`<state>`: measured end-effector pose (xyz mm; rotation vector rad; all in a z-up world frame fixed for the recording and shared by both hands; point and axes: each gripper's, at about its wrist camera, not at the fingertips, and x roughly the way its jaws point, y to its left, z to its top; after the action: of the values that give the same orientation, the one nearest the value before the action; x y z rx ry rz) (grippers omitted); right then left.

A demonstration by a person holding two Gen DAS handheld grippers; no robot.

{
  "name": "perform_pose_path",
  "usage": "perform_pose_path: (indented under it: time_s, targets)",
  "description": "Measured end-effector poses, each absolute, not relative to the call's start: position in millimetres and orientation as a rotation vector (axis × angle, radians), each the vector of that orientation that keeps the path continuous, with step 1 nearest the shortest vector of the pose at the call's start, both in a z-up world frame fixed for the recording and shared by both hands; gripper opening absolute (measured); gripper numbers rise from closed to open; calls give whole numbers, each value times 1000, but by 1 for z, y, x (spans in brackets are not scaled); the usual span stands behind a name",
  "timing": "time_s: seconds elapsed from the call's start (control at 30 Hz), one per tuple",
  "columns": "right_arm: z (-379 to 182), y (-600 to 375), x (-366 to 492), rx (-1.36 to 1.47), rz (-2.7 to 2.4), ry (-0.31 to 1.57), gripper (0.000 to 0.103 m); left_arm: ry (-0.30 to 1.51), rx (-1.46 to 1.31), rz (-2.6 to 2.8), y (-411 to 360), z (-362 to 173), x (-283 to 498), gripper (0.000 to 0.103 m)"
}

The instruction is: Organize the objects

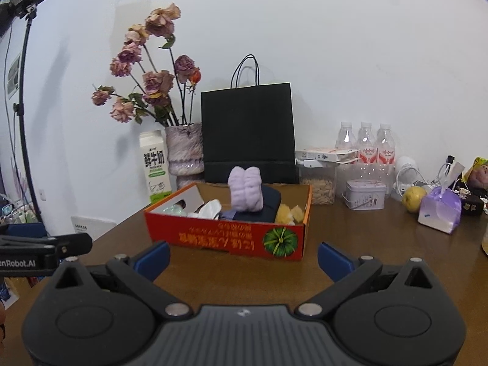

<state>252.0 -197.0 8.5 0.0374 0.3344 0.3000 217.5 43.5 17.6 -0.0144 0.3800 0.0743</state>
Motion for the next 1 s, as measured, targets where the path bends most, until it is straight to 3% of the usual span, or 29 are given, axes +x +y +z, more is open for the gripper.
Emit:
perform_pose_path:
  time_s: [1.0]
  targets:
    - [7,-195,221,18,310,352,103,404,-37,93,50,16,189,103]
